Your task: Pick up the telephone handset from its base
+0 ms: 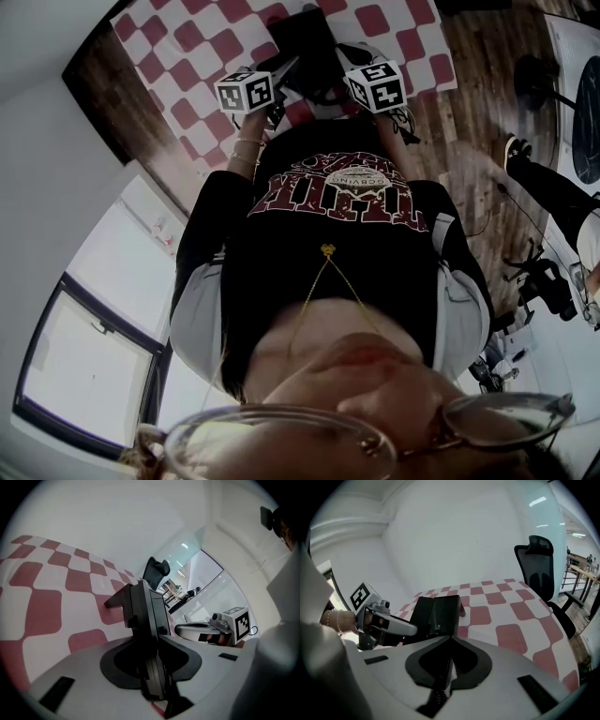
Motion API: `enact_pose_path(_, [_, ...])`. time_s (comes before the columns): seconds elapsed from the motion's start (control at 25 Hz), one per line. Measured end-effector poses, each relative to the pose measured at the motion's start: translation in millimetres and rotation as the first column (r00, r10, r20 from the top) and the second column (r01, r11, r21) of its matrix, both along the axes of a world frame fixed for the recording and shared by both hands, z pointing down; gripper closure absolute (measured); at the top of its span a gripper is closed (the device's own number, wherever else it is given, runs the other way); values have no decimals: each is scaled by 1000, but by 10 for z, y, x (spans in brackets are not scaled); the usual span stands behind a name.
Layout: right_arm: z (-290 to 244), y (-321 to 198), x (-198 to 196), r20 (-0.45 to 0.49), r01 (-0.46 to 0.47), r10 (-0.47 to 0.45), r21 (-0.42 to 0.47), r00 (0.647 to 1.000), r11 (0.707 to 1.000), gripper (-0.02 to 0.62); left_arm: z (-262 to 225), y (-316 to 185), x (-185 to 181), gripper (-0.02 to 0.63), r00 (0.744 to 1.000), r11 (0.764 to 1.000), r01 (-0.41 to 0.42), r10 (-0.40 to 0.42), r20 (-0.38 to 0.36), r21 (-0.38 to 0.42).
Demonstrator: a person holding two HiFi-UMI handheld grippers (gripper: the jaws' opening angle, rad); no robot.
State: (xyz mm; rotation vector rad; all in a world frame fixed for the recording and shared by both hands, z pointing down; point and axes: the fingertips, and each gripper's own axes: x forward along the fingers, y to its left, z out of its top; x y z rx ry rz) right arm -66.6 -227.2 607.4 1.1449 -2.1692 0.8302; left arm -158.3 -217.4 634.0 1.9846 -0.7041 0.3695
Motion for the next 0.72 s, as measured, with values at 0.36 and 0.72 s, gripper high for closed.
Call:
enact_pose_path(0.36, [-9, 59, 45, -2, 0, 0, 4, 1000, 1000, 575, -4, 14, 22, 499, 999, 1000, 29, -30, 37, 7])
enact_pose_path(0.72, [-28, 90, 36, -4, 14, -14, 14, 1000, 1000, 575, -10, 15, -9, 505, 996, 997, 69, -70, 59, 17])
